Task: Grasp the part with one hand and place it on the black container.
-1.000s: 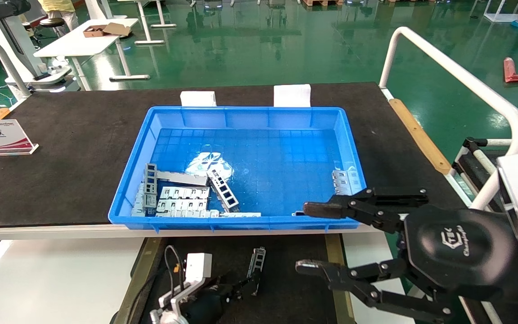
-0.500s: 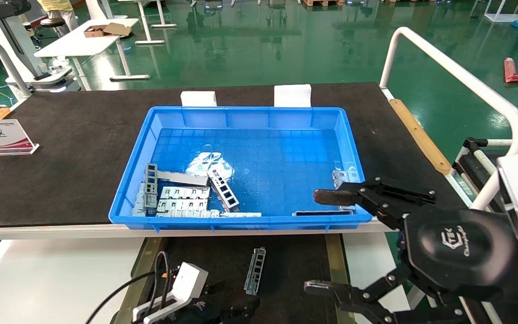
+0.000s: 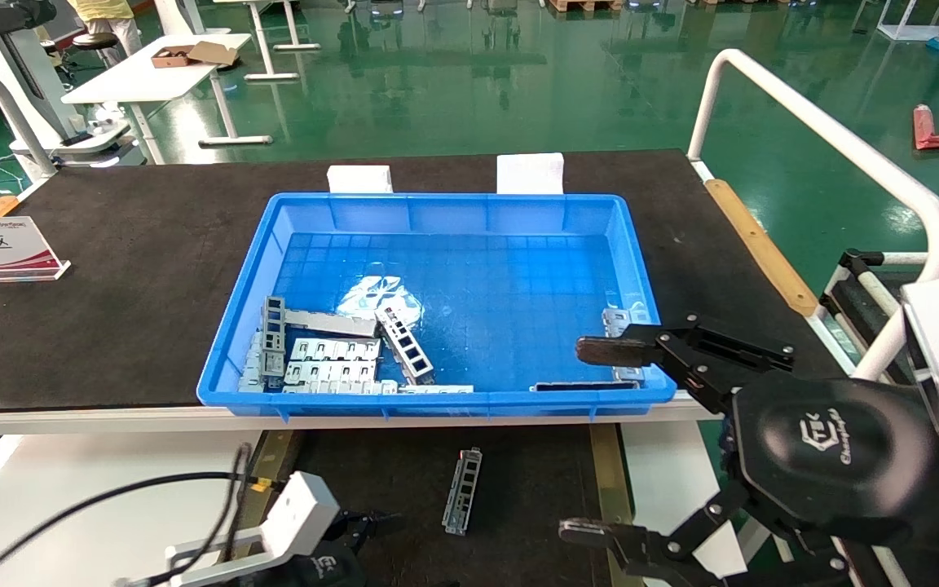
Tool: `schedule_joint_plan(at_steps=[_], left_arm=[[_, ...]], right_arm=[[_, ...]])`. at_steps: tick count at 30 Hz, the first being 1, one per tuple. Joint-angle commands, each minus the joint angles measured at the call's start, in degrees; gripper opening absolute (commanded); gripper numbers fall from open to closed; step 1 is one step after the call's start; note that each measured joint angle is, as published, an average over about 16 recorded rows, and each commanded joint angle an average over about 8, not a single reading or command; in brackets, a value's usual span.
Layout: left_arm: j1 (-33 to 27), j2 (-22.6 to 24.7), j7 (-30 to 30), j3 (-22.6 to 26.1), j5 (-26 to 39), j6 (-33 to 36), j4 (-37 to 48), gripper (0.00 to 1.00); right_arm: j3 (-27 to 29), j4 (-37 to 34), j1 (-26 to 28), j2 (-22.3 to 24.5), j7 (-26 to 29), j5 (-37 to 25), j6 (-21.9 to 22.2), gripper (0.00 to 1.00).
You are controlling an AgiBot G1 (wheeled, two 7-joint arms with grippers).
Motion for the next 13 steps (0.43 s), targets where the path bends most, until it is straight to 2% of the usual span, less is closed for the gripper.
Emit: schedule_joint_plan(at_steps=[1,6,13], left_arm=[[0.5,-0.9,3.8,-2.2,-3.2,3.8,0.3,1.00],[1.2,-1.8,6.8,-4.1,-5.9,6.7,0.6,1.00],[1.4,-1.9,7.8,-4.9,-7.0,7.3,0.7,1.00]], right_arm=[[0.0,0.0,0.0,0.0,0.0,0.0,0.0,1.00],[0.0,0.0,0.0,0.0,0.0,0.0,0.0,1.00],[0.0,0.0,0.0,0.0,0.0,0.0,0.0,1.00]])
